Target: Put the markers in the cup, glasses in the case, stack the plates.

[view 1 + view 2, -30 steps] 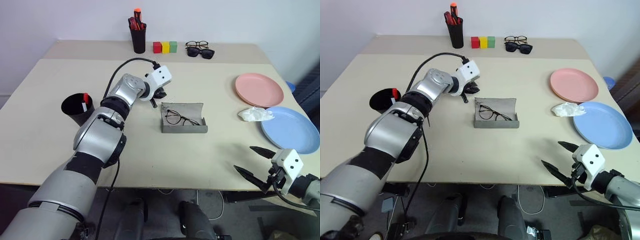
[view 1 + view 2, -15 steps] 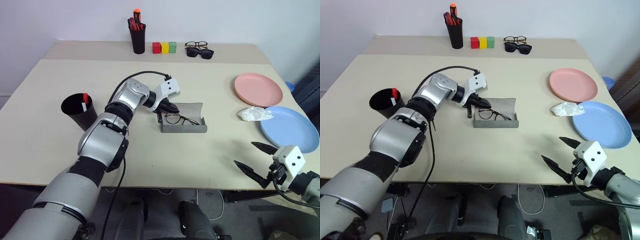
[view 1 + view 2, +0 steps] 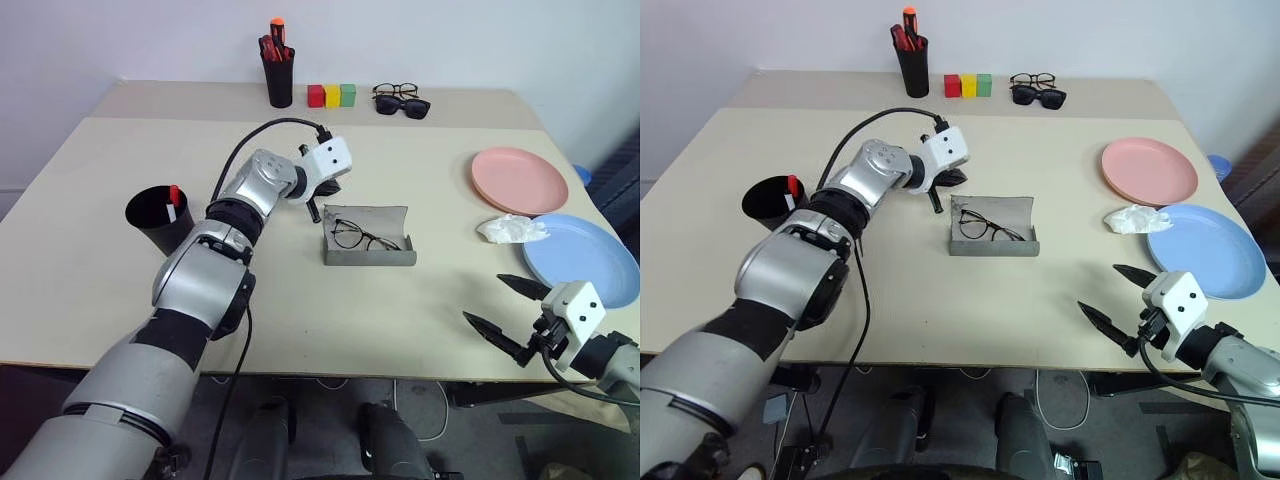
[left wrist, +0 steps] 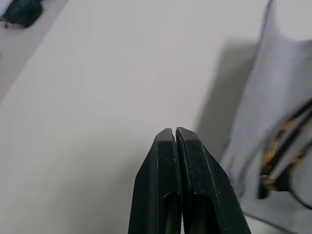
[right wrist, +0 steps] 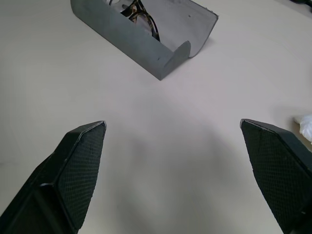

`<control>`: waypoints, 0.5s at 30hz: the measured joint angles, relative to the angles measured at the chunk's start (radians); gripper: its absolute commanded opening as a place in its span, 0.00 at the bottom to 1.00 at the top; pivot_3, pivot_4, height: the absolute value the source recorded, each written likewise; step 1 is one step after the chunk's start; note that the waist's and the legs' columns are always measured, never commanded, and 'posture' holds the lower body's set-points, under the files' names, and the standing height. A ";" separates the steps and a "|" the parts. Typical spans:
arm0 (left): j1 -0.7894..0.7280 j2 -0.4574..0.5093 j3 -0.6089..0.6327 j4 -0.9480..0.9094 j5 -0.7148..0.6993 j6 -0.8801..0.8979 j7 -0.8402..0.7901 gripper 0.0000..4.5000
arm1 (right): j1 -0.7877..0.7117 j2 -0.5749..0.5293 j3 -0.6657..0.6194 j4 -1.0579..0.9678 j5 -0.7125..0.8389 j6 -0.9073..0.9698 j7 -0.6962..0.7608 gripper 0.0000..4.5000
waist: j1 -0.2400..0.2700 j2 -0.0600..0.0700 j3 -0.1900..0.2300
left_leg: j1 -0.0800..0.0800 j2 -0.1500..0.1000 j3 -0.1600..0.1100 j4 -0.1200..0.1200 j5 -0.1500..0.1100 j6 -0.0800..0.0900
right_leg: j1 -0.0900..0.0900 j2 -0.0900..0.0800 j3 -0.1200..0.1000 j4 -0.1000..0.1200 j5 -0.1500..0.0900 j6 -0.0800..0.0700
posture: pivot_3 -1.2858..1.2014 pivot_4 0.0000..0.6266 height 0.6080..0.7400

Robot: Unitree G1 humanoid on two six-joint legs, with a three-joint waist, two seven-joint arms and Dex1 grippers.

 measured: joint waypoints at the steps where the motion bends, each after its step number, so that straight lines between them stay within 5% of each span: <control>1: 0.000 -0.008 -0.009 0.007 0.013 -0.001 0.015 0.01 | 0.000 0.000 0.000 -0.003 0.006 0.002 0.000 1.00 | 0.000 0.000 0.000 | 0.000 0.000 0.000 0.000 0.000 0.000 | 0.000 0.000 0.000 0.000 0.000 0.000 | 0.52 0.24 1.00; 15: 0.000 -0.070 0.052 0.038 0.022 0.030 -0.031 0.01 | -0.020 0.000 0.000 -0.027 0.074 0.023 -0.020 1.00 | 0.000 0.000 0.000 | 0.000 0.000 0.000 0.000 0.000 0.000 | 0.000 0.000 0.000 0.001 0.000 0.000 | 0.52 0.24 1.00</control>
